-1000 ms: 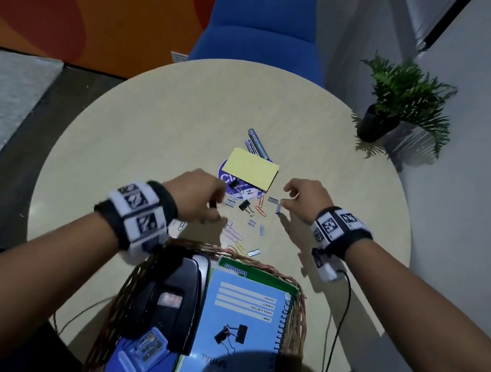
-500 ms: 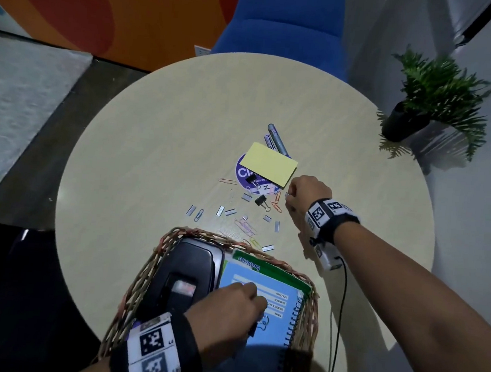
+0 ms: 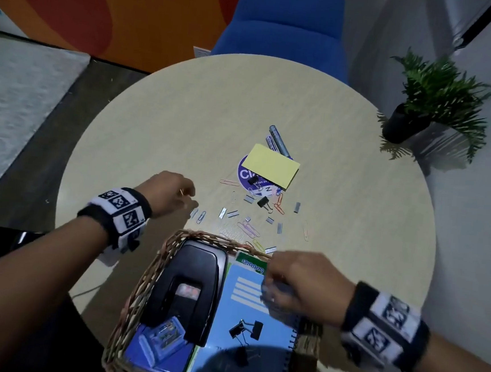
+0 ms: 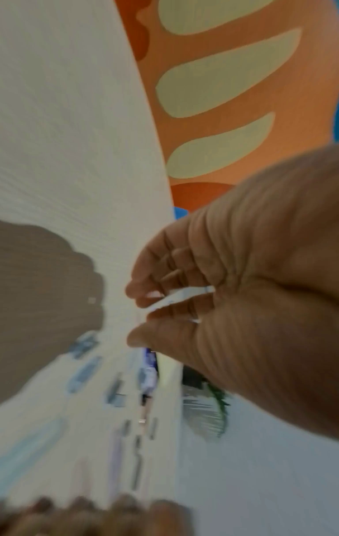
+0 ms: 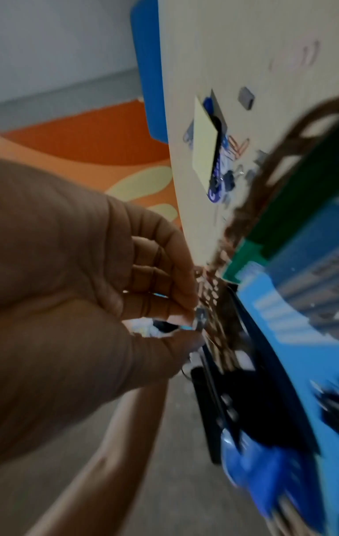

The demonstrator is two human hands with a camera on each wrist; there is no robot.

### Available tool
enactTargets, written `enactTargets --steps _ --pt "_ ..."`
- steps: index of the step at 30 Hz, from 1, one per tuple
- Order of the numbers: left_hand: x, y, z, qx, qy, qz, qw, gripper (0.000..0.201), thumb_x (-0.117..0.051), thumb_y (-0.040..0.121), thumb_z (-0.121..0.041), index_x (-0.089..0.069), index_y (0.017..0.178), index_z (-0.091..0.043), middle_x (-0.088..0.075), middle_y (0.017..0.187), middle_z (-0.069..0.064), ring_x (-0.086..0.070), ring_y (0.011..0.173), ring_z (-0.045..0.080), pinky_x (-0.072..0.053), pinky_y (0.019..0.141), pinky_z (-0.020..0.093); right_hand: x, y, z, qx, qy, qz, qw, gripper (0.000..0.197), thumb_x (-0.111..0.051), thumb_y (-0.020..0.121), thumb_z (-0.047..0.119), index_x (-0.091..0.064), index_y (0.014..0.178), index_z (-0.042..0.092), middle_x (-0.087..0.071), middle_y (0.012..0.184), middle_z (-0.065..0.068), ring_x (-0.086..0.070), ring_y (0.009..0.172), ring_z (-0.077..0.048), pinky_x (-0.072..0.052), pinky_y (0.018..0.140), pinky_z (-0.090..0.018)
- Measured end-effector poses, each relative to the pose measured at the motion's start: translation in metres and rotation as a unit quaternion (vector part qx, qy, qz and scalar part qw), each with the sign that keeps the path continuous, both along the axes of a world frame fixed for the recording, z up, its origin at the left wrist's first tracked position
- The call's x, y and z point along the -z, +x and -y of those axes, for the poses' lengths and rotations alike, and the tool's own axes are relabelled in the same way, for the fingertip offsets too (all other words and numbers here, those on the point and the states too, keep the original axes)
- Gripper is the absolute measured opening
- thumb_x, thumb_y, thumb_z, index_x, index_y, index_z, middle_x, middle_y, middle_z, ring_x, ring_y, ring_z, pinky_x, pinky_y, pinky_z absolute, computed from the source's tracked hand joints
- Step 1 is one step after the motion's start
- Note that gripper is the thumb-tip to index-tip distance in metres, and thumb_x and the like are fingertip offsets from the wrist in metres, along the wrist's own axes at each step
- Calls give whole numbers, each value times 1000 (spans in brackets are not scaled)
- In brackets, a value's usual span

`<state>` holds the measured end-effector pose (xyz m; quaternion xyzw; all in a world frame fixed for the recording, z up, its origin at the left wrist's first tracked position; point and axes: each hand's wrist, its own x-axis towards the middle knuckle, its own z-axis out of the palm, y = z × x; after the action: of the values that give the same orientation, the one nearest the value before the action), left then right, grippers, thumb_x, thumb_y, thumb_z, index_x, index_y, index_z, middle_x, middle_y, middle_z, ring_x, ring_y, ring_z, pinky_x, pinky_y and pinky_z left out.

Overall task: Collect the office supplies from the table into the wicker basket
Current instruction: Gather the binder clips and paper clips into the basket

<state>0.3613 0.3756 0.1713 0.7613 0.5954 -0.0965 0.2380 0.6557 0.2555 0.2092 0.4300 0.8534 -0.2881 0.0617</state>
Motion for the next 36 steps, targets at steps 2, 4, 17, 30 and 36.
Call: enactTargets --steps 2,4,17,30,36 --pt "20 -2 -6 16 -27 -1 1000 28 -65 82 -16 -66 110 -16 -64 112 8 -59 103 25 -45 88 32 15 0 24 -40 26 20 999 12 -50 79 37 -57 81 27 -62 82 8 -60 75 -14 -50 55 -30" --pt "36 -2 -8 23 -41 9 999 33 -70 78 -16 -67 111 -17 -63 110 7 -59 102 25 -45 88 31 35 3 38 -64 46 41 996 11 -54 73 38 -56 73 28 -59 70 9 -60 62 -12 -46 43 -24" --pt "52 -1 -18 21 -46 81 995 14 -59 70 -4 -56 71 -18 -66 64 -12 -63 69 16 -52 78 33 19 17 -27 104 35 -25 994 23 -58 83 41 -65 101 28 -67 94 8 -61 82 -15 -48 70 -31" --pt "-67 37 31 41 22 198 979 12 -63 80 -10 -65 81 -22 -69 75 -11 -68 68 4 -54 71 24 95 4 -84 -26 -28 111 993 13 -60 84 22 -61 96 17 -62 100 -2 -59 88 -24 -47 74 -33" --pt "-66 75 119 212 10 126 969 38 -32 82 -42 -63 99 -29 -70 95 -7 -64 88 16 -53 74 33 78 12 -86 12 -24 68 997 15 -62 85 30 -61 89 16 -64 90 -2 -57 79 -22 -44 68 -31"
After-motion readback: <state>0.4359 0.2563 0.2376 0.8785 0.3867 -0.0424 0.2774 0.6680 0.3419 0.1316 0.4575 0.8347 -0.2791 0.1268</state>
